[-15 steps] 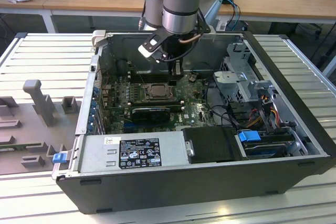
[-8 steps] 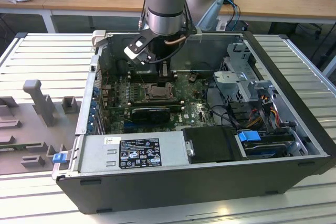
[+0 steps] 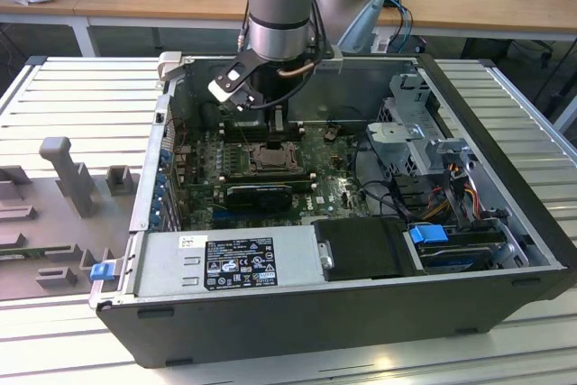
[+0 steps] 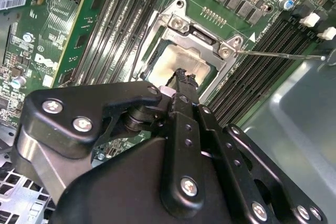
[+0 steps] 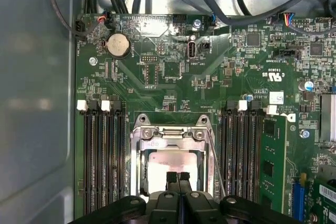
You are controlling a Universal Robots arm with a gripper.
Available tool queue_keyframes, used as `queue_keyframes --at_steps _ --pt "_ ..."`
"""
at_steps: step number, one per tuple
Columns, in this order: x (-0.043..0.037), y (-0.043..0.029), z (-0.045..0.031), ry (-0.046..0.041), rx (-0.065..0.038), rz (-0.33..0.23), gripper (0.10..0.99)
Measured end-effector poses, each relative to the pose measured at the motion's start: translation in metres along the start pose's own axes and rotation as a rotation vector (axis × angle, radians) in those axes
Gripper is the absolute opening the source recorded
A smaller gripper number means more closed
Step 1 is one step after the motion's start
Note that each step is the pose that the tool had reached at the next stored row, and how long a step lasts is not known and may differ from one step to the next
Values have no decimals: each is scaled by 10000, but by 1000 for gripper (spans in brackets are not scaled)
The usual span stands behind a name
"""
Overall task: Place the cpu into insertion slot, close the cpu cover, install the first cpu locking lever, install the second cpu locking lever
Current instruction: 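Install the first cpu locking lever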
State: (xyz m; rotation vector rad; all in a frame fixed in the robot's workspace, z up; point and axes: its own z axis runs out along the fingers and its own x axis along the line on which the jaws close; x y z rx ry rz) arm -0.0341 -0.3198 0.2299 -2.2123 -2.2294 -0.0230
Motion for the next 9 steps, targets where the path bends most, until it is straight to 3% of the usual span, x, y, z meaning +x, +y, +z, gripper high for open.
queue_keyframes --at_steps 9 --pt "0 -5 -34 -1 1 0 106"
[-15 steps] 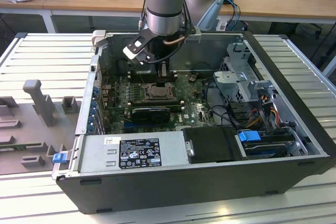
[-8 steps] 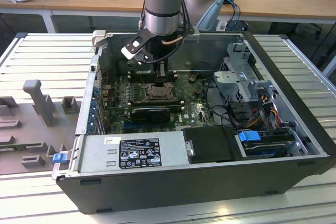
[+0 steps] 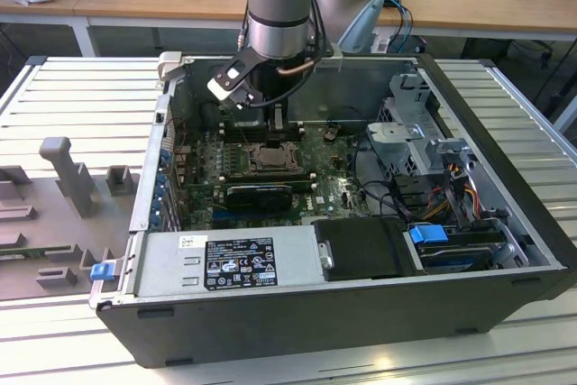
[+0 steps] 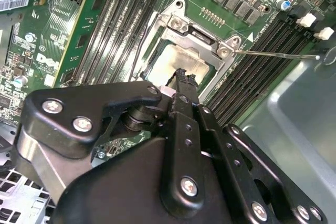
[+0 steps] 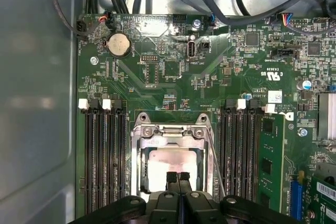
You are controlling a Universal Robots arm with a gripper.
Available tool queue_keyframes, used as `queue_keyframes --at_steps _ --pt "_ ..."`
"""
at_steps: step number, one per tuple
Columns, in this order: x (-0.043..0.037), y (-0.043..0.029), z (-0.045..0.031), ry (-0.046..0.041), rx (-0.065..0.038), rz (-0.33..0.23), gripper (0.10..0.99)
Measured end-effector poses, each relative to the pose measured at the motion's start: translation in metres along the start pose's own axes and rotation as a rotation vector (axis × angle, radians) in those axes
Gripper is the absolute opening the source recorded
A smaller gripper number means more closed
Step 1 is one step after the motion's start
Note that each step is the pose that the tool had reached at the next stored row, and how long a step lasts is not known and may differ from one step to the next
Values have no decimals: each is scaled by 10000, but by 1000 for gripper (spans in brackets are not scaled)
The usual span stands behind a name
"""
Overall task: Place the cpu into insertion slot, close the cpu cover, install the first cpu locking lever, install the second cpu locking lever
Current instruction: 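Install the first cpu locking lever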
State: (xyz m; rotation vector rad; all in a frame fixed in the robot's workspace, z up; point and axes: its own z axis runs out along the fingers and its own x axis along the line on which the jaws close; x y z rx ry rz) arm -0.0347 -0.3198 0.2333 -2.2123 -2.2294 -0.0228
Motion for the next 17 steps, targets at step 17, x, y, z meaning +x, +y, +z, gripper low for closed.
queue_keyframes --at_steps 17 --pt "2 1 -166 2 -1 0 106"
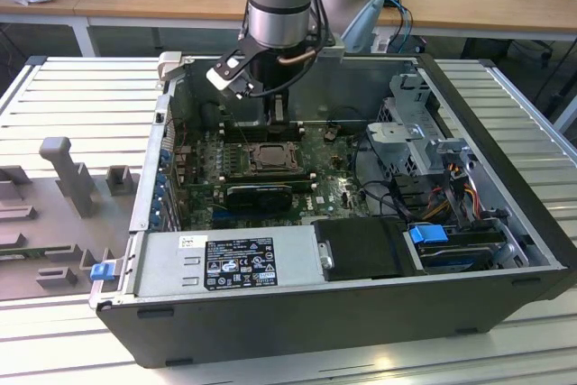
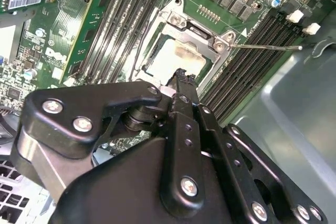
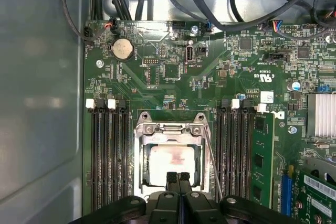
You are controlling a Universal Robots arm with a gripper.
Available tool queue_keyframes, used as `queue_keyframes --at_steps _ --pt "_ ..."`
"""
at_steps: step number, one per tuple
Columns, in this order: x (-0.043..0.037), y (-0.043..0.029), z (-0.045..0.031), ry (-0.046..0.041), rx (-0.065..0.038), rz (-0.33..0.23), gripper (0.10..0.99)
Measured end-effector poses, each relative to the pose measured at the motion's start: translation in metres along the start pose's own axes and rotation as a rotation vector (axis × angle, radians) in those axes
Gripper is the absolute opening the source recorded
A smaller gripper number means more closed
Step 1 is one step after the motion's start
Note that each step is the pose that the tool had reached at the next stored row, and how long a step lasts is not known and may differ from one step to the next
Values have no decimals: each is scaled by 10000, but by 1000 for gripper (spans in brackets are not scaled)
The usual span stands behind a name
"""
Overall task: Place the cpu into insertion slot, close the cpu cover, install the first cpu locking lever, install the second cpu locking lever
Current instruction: 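Install the first cpu locking lever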
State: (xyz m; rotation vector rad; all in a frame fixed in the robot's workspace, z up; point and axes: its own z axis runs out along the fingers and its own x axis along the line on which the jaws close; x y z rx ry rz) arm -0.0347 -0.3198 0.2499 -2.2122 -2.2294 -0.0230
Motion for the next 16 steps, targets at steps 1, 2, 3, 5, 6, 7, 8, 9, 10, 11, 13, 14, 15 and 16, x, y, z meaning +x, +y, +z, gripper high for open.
queue_keyframes --at_steps 1,2,3,5,6,7,8,9,10,11,13,14,15,16 --pt "0 -1 -35 1 -1 0 106" --pt "1 -1 -79 0 0 0 106" --pt "2 -1 -173 0 0 0 106" --pt "6 0 -249 -7 0 1 106" --pt "8 0 -288 -13 -1 1 106" --pt "11 1 -313 -20 -1 1 106" --pt "12 1 -342 -20 -3 0 106" --pt "12 2 -360 -23 -4 -1 106" --pt "12 1 -383 -24 -4 0 106" --pt "12 1 -384 -27 -5 -24 106" --pt "12 1 -383 -28 -2 -210 106" --pt "13 1 -381 -27 1 -420 106" --pt "12 1 -378 -24 2 -613 106" --pt "12 1 -377 -23 4 -805 106"
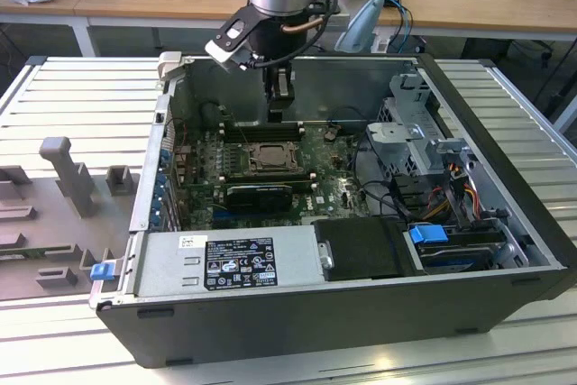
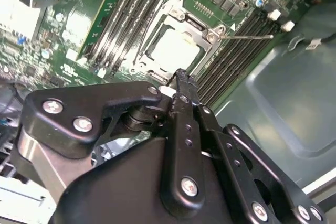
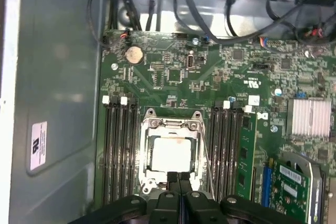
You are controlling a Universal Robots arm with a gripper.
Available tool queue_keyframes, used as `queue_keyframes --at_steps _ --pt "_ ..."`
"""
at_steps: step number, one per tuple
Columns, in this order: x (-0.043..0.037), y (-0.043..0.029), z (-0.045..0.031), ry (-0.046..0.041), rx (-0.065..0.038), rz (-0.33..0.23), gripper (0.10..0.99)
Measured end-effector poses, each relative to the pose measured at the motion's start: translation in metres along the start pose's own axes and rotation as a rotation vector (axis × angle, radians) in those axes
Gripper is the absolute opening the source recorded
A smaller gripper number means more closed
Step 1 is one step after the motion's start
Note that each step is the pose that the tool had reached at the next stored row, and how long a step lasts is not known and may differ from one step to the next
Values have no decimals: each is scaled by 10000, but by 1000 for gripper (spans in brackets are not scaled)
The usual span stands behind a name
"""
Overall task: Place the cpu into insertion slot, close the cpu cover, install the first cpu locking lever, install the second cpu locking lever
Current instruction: 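Install the first cpu locking lever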
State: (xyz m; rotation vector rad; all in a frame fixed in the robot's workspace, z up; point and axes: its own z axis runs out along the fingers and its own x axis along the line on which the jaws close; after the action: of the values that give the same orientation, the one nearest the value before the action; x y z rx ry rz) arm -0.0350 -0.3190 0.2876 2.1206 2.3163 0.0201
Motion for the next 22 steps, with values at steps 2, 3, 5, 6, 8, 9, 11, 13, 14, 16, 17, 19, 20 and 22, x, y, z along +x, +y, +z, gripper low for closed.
queue_keyframes --at_steps 2,3,5,6,8,9,11,13,14,16,17,19,20,22 --pt "0 0 8 9 5 -644 106" --pt "0 0 14 12 9 -898 106" --pt "0 -4 22 13 12 -1218 106" --pt "0 -9 27 15 13 -1323 106" --pt "1 -20 41 16 18 -1739 106" --pt "1 -20 43 15 20 -1916 106" --pt "1 -21 46 18 23 -2313 106" --pt "1 -21 48 21 26 -2667 106" --pt "1 -21 48 22 28 -2858 106" --pt "1 -21 49 27 30 -3245 106" --pt "1 -21 49 30 32 -3501 106" --pt "1 -21 49 37 37 -4159 106" --pt "1 -21 49 40 40 -4541 106" --pt "1 -21 50 45 43 -4990 106"
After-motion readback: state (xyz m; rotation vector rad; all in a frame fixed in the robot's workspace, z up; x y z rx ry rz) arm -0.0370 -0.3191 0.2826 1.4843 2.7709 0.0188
